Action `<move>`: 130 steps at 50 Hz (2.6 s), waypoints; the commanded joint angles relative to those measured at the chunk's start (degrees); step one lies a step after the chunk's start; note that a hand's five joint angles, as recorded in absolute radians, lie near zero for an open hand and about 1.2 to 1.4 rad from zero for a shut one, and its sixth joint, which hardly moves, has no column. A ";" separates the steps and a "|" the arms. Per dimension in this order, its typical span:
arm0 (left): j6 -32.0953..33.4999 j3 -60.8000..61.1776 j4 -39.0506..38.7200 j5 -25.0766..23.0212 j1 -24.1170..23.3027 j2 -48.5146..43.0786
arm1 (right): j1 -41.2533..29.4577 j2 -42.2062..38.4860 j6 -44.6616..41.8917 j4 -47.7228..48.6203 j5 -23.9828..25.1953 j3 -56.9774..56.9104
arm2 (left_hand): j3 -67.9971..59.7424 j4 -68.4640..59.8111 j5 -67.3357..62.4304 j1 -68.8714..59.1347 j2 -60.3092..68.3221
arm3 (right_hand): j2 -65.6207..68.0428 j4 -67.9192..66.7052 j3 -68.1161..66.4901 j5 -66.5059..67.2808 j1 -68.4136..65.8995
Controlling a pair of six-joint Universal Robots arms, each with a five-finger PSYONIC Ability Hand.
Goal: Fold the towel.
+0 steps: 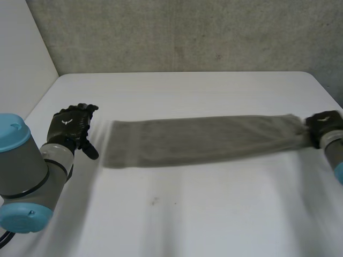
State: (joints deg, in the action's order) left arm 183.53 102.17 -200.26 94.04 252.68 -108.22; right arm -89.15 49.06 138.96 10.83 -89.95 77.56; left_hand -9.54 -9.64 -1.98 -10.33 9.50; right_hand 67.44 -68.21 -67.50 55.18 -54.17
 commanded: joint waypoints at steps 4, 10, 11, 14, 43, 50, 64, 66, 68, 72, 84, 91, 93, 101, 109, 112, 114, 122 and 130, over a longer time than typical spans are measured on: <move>0.07 0.14 -0.04 0.00 -0.08 0.20 | 1.10 6.56 -9.61 7.62 -5.43 -0.22 | -0.46 -0.36 1.98 0.33 0.50 | 12.56 -11.79 -12.50 14.82 -25.83; 0.07 0.05 -0.04 0.09 -0.08 0.29 | -12.24 10.53 1.12 8.50 1.25 -1.26 | -0.46 -0.36 1.98 0.33 0.50 | 12.56 -11.79 -12.50 14.82 -25.83; 0.07 0.05 -0.04 0.09 -0.08 0.29 | -15.32 10.53 2.53 8.76 3.18 -1.62 | -0.46 -0.36 1.98 0.33 0.50 | 12.56 -11.79 -12.50 14.82 -25.83; 0.07 0.05 -0.04 0.09 -0.08 0.29 | -22.26 10.18 3.59 9.64 7.31 -1.97 | -0.46 -0.36 1.98 0.33 0.50 | 12.56 -11.79 -12.50 14.82 -25.83; 0.25 0.23 -0.04 0.17 -0.43 -0.68 | -28.09 9.30 20.74 8.15 9.35 3.83 | -0.46 -0.36 1.98 0.33 0.50 | -57.44 58.21 57.50 -55.18 44.17; 0.16 0.32 -0.04 0.17 -0.43 -1.12 | -18.70 13.34 33.30 1.58 9.53 11.37 | -0.46 -0.36 1.98 0.33 0.50 | -57.44 58.21 57.50 -55.18 44.17; 0.25 0.75 -0.40 0.17 -0.61 -1.47 | -14.12 8.87 28.22 2.61 9.97 16.40 | -0.46 -0.36 1.98 0.33 0.50 | -0.21 0.99 0.28 2.05 -13.05; 0.25 0.67 -0.40 0.17 -0.61 -1.47 | -14.03 8.43 27.08 2.61 9.80 15.96 | -0.46 -0.36 1.98 0.33 0.50 | 8.83 -8.06 -8.77 11.09 -22.09; 0.25 0.75 -0.40 0.17 -0.70 -1.38 | -14.12 8.33 26.01 3.05 9.62 15.52 | -0.46 -0.36 1.98 0.33 0.50 | 12.56 -11.79 -12.50 14.82 -25.83; 0.25 0.75 -0.40 0.17 -0.70 -1.29 | -14.73 9.30 23.47 3.14 9.09 13.16 | -0.46 -0.36 1.98 0.33 0.50 | 12.56 -11.79 -12.50 14.82 -25.83; 0.25 0.93 -0.40 0.17 -0.70 -1.21 | -27.39 10.09 18.19 3.05 7.68 1.28 | -0.46 -0.36 1.98 0.33 0.50 | 12.56 -11.79 -12.50 14.82 -25.83; 0.25 1.02 -0.40 0.17 -0.70 -0.86 | -40.11 2.90 13.72 3.23 9.18 -5.92 | -0.46 -0.36 1.98 0.33 0.50 | 12.56 -11.79 -12.50 14.82 -25.83; 0.25 1.02 -0.40 0.17 -0.70 -0.86 | -42.22 1.23 12.49 3.23 9.70 -6.45 | -0.46 -0.36 1.98 0.33 0.50 | 12.56 -11.79 -12.50 14.82 -25.83; 0.16 1.02 -0.13 -0.26 -0.96 -0.42 | -47.34 -5.11 10.10 2.70 12.69 -6.89 | -0.46 -0.36 1.98 0.33 0.50 | 12.56 -11.79 -12.50 14.82 -25.83; -0.19 -1.35 0.13 -0.53 -2.45 0.38 | -45.14 3.76 17.13 2.44 4.87 -6.37 | -0.46 -0.36 1.98 0.33 0.50 | -57.44 58.21 57.50 -55.18 44.17; -0.45 -4.61 0.48 -0.97 -4.83 0.29 | -41.72 7.81 26.89 1.91 4.34 -5.66 | -0.46 -0.36 1.98 0.33 0.50 | -57.44 58.21 57.50 -55.18 44.17; -0.98 -6.63 0.75 -1.32 -6.15 -0.15 | -39.27 10.00 36.25 -0.27 5.30 -5.49 | -0.46 -0.36 1.98 0.33 0.50 | -57.44 58.21 57.50 -55.18 44.17; -8.01 -19.64 7.25 -1.85 -12.65 -7.36 | -32.85 7.99 42.27 -6.70 9.79 -6.80 | -0.67 -0.57 1.77 0.11 0.72 | -57.44 58.21 57.50 -55.18 44.17; -12.58 -37.10 16.82 -4.57 -17.48 -23.68 | -29.59 2.19 42.09 -7.05 10.41 -9.17 | -0.67 -0.57 1.77 0.11 0.72 | -57.44 58.21 57.50 -55.18 44.17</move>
State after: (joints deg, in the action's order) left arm 173.66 76.64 -189.69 91.11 237.65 -120.41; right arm -120.93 56.36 182.02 4.05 -80.20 70.34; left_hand -9.54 -9.62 -1.98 -10.33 9.42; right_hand 12.80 -13.46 -12.22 3.11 -12.11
